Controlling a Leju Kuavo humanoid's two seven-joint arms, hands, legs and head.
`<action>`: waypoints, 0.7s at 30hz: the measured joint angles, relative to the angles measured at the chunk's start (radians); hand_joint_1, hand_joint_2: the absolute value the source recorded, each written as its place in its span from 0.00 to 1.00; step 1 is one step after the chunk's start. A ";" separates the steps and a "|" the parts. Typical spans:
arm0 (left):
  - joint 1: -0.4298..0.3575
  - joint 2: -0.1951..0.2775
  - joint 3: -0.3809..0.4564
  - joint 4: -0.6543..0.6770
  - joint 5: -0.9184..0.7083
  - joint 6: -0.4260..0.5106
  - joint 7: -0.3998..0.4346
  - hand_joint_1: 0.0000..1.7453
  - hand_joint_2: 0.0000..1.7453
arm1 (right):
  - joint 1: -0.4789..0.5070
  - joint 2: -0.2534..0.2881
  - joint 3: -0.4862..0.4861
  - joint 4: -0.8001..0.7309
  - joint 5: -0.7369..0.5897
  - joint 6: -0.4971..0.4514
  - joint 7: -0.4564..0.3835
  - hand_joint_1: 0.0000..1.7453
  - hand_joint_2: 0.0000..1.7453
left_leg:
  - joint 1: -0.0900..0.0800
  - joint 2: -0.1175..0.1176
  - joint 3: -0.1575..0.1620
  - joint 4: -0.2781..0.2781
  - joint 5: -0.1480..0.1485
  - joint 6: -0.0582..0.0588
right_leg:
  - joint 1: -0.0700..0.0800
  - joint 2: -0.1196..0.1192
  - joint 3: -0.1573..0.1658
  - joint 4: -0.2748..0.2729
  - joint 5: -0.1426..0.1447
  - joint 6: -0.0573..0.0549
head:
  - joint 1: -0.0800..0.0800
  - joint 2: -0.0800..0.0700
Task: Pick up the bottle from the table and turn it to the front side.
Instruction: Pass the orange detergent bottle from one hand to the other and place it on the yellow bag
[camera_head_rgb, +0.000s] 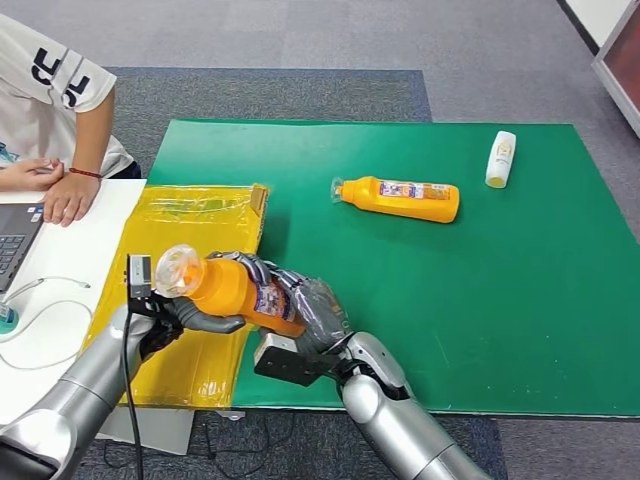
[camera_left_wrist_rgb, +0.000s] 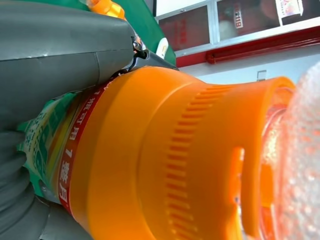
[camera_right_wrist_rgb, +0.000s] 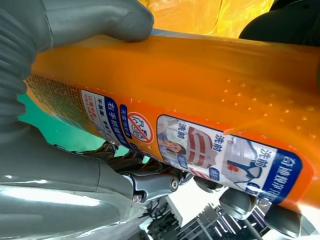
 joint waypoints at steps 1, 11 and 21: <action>0.001 0.000 0.000 0.000 0.000 0.001 0.000 1.00 1.00 | 0.000 0.000 0.000 0.000 0.000 0.000 0.001 1.00 1.00 | 0.000 0.000 0.000 0.000 0.000 0.000 | 0.000 0.000 0.000 0.000 0.000 0.000 | 0.000 0.000; 0.028 0.004 0.001 -0.028 -0.013 0.028 0.000 1.00 1.00 | 0.006 0.000 -0.004 0.000 -0.027 0.006 0.010 0.00 1.00 | 0.000 0.000 0.000 0.000 0.000 0.000 | 0.000 0.000 0.000 0.000 0.000 0.000 | 0.000 0.000; 0.066 0.039 -0.014 -0.107 -0.075 0.115 0.000 1.00 1.00 | 0.014 0.000 -0.050 0.003 -0.152 0.096 -0.023 0.00 1.00 | 0.000 0.000 0.000 0.000 0.000 0.000 | 0.000 0.000 0.000 0.000 0.000 0.000 | 0.000 0.000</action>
